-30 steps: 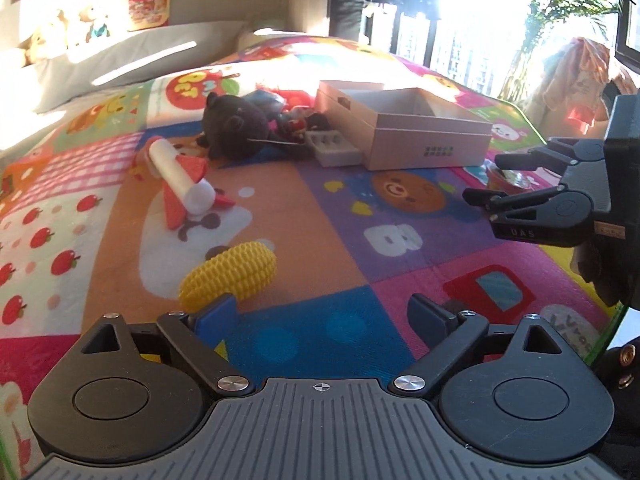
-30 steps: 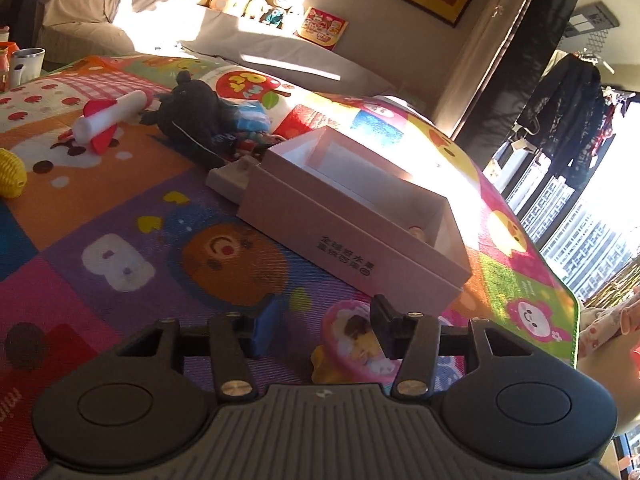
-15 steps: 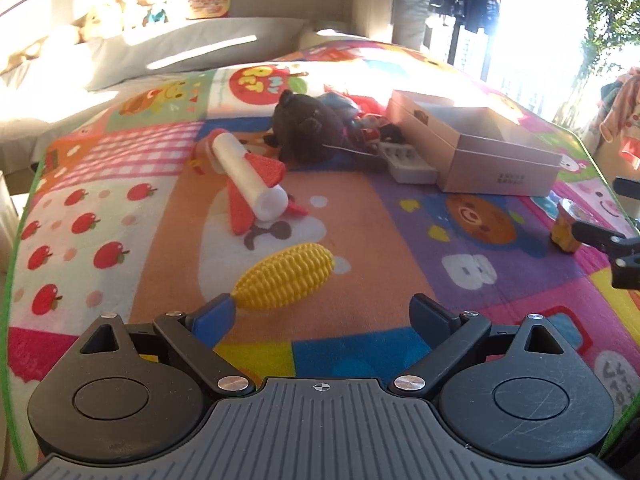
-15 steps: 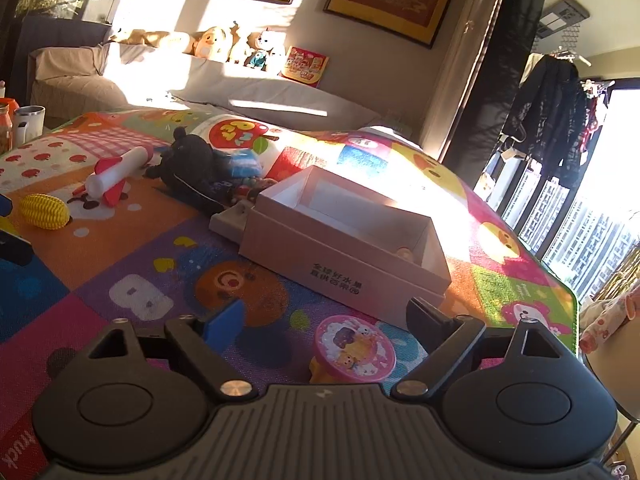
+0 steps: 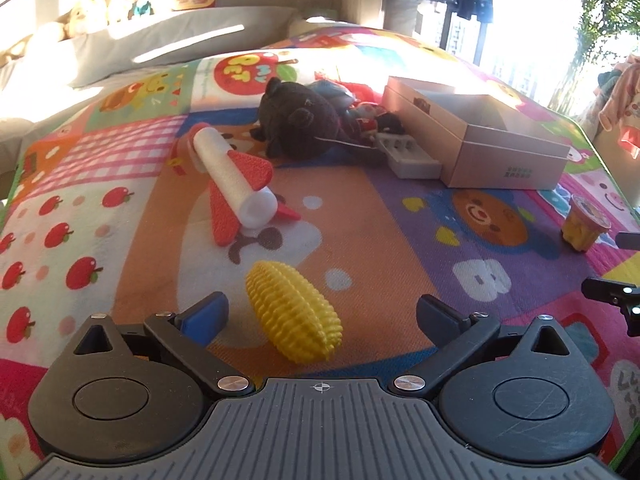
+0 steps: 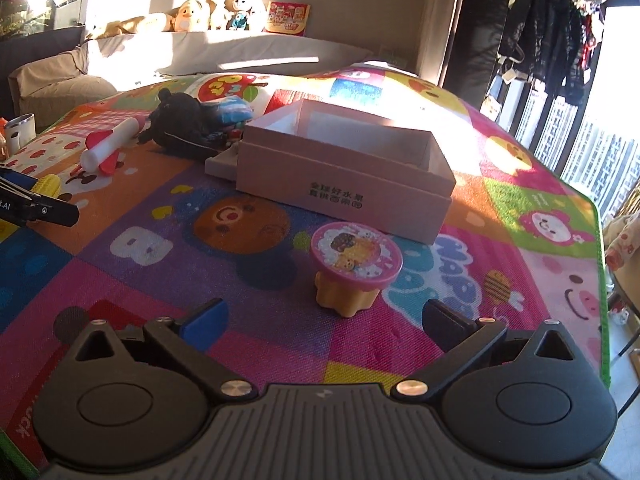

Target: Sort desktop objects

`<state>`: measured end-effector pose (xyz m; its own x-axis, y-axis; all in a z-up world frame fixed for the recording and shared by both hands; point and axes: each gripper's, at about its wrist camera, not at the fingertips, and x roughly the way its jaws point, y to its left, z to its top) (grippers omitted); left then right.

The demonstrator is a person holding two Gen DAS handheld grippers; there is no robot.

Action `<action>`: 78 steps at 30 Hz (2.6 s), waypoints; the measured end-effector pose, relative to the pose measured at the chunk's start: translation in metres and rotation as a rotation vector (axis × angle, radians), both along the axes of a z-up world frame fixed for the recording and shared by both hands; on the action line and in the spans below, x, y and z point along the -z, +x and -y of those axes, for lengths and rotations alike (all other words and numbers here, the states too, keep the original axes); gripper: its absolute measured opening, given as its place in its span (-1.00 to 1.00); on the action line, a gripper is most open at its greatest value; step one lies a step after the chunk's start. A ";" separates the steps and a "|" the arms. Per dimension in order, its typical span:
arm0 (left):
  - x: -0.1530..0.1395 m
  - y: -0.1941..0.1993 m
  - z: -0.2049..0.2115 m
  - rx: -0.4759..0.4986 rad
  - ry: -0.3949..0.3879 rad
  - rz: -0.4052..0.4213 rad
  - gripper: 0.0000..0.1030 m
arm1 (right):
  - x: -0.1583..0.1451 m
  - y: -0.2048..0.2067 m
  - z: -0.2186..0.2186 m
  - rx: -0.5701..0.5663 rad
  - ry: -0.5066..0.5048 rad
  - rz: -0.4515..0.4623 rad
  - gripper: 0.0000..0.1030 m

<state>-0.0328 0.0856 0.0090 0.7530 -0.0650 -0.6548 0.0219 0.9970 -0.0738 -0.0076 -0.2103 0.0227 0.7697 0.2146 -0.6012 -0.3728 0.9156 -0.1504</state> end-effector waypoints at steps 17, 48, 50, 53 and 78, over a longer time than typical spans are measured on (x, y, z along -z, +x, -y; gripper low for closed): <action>-0.007 -0.014 0.008 0.043 -0.038 -0.082 1.00 | 0.010 0.014 0.012 0.015 0.122 -0.136 1.00; -0.006 -0.073 -0.007 0.133 0.074 -0.030 0.65 | 0.010 0.014 0.013 0.015 0.122 -0.131 1.00; -0.006 -0.079 -0.006 0.123 0.077 -0.026 0.57 | 0.010 0.014 0.013 0.015 0.122 -0.131 1.00; -0.008 -0.080 -0.007 0.101 0.069 -0.013 0.31 | 0.010 0.014 0.013 0.014 0.122 -0.130 1.00; -0.024 -0.049 0.058 0.288 0.001 0.060 -0.34 | -0.018 0.055 -0.009 0.049 0.043 -0.069 0.09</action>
